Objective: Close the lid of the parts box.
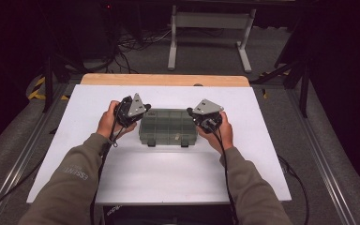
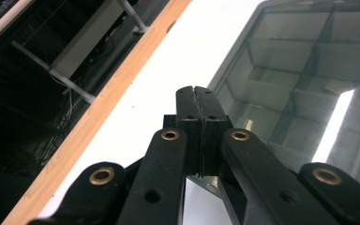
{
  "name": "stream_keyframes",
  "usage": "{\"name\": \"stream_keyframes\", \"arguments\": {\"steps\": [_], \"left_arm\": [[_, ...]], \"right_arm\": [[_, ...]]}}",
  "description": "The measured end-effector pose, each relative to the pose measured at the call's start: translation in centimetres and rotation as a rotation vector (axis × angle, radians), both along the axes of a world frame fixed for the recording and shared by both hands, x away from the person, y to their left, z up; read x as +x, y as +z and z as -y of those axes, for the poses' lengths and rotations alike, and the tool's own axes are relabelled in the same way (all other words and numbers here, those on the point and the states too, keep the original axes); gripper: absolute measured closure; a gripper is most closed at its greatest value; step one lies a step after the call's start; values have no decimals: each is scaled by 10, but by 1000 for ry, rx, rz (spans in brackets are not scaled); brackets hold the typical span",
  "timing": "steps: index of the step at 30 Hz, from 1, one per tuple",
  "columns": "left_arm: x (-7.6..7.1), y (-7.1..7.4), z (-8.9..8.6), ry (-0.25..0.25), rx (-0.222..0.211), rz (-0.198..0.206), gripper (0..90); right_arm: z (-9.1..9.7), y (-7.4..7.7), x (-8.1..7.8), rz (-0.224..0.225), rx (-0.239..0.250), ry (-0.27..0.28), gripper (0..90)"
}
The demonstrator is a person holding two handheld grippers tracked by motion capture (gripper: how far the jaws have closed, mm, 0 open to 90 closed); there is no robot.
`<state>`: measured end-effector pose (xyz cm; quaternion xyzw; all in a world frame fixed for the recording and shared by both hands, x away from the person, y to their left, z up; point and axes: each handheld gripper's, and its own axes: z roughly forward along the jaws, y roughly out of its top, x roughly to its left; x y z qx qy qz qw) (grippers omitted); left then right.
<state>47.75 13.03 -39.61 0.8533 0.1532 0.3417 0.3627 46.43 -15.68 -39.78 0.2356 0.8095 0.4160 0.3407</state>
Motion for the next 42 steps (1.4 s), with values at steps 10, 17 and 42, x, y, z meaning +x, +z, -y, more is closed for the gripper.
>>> {"name": "stream_keyframes", "arguments": {"steps": [10, 17, 42], "left_arm": [[-10, -7, -6, -19, 8, -7, 900], [-17, -11, -9, -35, 13, -5, 900], [-49, -23, -15, -87, -20, -1, 900]], "right_arm": [[2, -5, -9, -21, -15, 26, 900], [5, -9, -14, -38, -16, 37, 900], [12, -21, -38, -76, -9, 76, 900]]}}
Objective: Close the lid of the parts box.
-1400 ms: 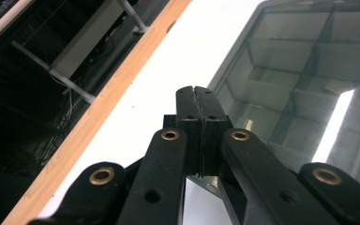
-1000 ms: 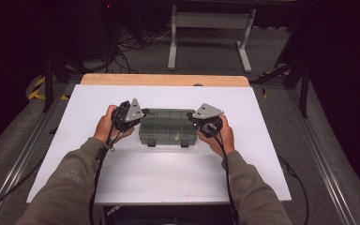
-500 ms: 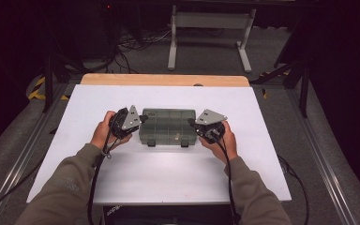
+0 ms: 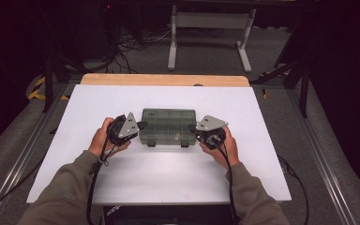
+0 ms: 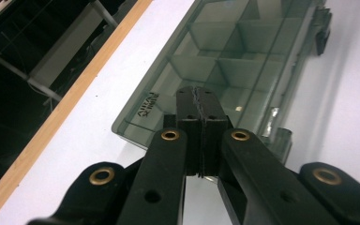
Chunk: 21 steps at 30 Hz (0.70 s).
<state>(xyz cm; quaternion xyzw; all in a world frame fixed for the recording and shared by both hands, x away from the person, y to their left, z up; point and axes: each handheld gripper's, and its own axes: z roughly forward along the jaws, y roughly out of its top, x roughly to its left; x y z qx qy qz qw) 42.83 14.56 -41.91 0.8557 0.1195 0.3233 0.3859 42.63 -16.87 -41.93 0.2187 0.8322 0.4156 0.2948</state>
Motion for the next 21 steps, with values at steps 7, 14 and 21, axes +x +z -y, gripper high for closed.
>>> {"name": "stream_keyframes", "arguments": {"steps": [7, 14, 21], "left_arm": [[-9, -7, -1, -14, -19, -9, 900], [-12, -13, -3, -16, -39, -19, 900], [-14, -14, -2, -21, -49, -21, 900]], "right_arm": [[-1, -1, -6, 9, -10, 9, 900], [-2, -3, -9, 10, -15, 14, 900], [-2, -4, -11, 8, -14, 14, 900]]}}
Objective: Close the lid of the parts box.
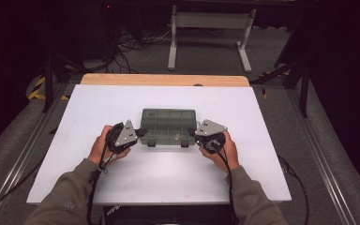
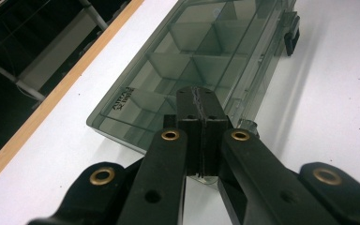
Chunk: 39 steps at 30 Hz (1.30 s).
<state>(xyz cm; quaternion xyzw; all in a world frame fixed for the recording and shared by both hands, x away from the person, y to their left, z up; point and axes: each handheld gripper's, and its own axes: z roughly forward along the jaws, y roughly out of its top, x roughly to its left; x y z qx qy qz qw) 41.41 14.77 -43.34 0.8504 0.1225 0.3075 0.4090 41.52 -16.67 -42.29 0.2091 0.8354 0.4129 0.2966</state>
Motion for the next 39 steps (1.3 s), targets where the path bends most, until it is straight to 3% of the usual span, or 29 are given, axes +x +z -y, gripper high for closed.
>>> {"name": "stream_keyframes", "arguments": {"steps": [16, 25, 26, 39], "left_arm": [[2, -9, 2, 1, 0, -23, 900], [4, -15, 1, 2, -14, -43, 900], [4, -16, 2, 2, -8, -42, 900], [5, -22, 2, 11, -49, -51, 900]], "right_arm": [[0, -10, 0, -17, -21, -4, 900], [2, -13, 0, -16, 3, -8, 900], [1, -16, 1, -21, -14, -11, 900], [4, -24, 0, -3, 44, -14, 900]]}}
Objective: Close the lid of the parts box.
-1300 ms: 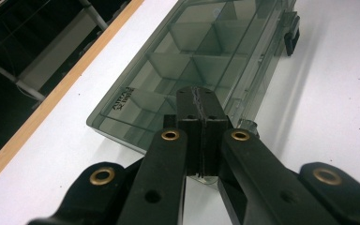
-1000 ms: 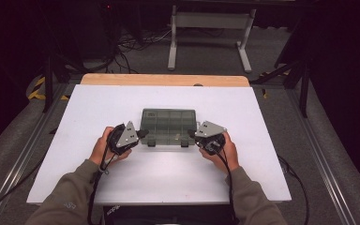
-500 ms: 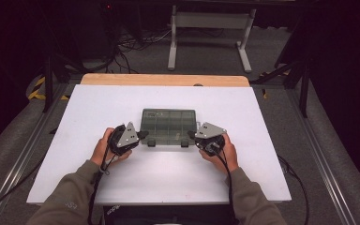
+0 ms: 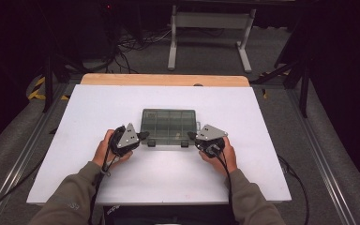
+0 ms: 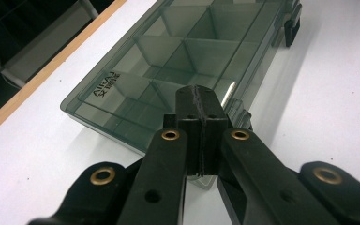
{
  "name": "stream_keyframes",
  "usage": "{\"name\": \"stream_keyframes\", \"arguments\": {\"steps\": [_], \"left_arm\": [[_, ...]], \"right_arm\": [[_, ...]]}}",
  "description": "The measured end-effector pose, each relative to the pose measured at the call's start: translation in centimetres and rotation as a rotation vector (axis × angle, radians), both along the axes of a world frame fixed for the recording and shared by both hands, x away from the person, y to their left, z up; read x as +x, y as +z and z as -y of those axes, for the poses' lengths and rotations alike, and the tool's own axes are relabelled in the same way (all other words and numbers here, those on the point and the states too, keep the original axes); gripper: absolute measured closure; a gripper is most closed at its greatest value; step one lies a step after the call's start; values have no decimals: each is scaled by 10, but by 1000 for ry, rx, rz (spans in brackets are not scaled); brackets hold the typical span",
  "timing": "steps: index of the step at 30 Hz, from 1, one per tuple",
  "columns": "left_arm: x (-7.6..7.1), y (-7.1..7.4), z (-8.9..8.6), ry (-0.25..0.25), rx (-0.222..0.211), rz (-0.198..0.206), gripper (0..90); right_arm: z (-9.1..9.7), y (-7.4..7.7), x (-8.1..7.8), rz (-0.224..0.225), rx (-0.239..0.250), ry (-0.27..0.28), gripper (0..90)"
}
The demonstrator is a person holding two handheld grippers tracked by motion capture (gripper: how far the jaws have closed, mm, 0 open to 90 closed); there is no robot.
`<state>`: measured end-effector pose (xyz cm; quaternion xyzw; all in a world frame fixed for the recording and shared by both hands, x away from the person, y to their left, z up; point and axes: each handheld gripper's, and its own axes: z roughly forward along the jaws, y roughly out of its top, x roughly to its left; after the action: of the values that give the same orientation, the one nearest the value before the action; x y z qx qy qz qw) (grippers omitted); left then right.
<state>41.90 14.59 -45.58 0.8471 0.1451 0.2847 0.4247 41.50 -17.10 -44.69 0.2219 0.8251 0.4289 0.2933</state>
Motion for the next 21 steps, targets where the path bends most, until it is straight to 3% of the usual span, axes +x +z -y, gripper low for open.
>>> {"name": "stream_keyframes", "arguments": {"steps": [9, 21], "left_arm": [[0, -1, 0, 5, -16, -4, 900], [-2, 0, 2, 2, -4, 13, 881]], "right_arm": [[1, 0, -1, -3, 5, 2, 900], [2, 1, -1, -6, 9, 10, 884]]}}
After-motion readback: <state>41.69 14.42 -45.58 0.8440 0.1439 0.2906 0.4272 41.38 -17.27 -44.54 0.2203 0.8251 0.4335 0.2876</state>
